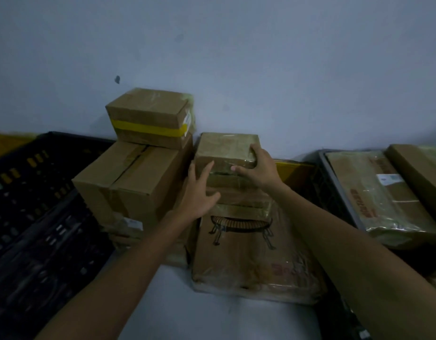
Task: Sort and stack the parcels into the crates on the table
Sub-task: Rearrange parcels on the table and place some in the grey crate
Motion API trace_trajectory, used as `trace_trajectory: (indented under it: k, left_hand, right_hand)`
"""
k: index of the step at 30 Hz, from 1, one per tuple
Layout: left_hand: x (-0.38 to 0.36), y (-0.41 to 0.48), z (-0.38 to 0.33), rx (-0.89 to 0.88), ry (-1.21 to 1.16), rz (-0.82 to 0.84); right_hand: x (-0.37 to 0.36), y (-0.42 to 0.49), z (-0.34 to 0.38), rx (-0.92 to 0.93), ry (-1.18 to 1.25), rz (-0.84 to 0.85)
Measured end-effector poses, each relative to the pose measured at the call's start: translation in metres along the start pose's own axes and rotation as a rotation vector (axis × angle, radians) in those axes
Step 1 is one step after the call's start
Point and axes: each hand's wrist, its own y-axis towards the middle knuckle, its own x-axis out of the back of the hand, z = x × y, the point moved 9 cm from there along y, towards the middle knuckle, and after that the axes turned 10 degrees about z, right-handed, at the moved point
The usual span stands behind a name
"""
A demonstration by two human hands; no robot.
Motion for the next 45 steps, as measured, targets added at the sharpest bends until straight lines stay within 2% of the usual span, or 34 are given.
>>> trace_trajectory:
  k: [3, 7, 10, 14, 18, 24, 27, 32, 34, 36, 38, 40, 42, 45]
  left_hand:
    - [0.005, 0.001, 0.008, 0.059, -0.005, 0.039]
    - [0.015, -0.009, 0.01, 0.046, 0.052, 0.029]
    - [0.02, -0.013, 0.003, 0.026, 0.079, -0.009]
    - [0.015, -0.012, -0.045, -0.127, 0.155, -0.083]
    - [-0.022, -0.013, -0.124, -0.313, 0.085, -0.101]
    - [-0.117, -0.022, -0.224, -0.486, 0.066, 0.078]
    - [-0.151, -0.024, -0.26, -0.517, 0.087, 0.121]
    - [-0.201, -0.026, -0.318, -0.545, 0.032, 0.165]
    - [-0.228, -0.022, -0.333, -0.494, -0.002, 0.222]
    - [-0.259, -0.016, -0.341, -0.428, -0.041, 0.321]
    - [-0.287, -0.012, -0.344, -0.36, -0.068, 0.395]
    - [-0.304, -0.012, -0.347, -0.313, -0.057, 0.398]
    - [-0.304, -0.013, -0.35, -0.317, -0.06, 0.306]
    - [-0.283, -0.019, -0.361, -0.377, -0.183, 0.139]
  right_hand:
    - [-0.013, 0.004, 0.009, -0.024, 0.008, -0.029]
    - [-0.022, 0.01, 0.023, -0.026, 0.018, 0.058]
    - [-0.01, -0.001, 0.022, -0.048, -0.1, 0.086]
    - [0.052, -0.03, 0.006, -0.01, -0.164, -0.038]
    - [0.139, -0.072, -0.019, 0.002, -0.217, -0.191]
    - [0.229, -0.141, -0.084, -0.091, -0.297, -0.281]
    - [0.266, -0.17, -0.12, -0.148, -0.272, -0.349]
    - [0.331, -0.212, -0.179, -0.264, -0.39, -0.46]
    - [0.343, -0.222, -0.216, -0.378, -0.364, -0.392]
    - [0.341, -0.233, -0.254, -0.493, -0.248, -0.256]
    - [0.331, -0.241, -0.277, -0.529, -0.102, -0.179]
    - [0.331, -0.244, -0.285, -0.492, -0.03, -0.223]
    - [0.338, -0.245, -0.281, -0.426, 0.029, -0.305]
    - [0.36, -0.248, -0.27, -0.358, 0.101, -0.447]
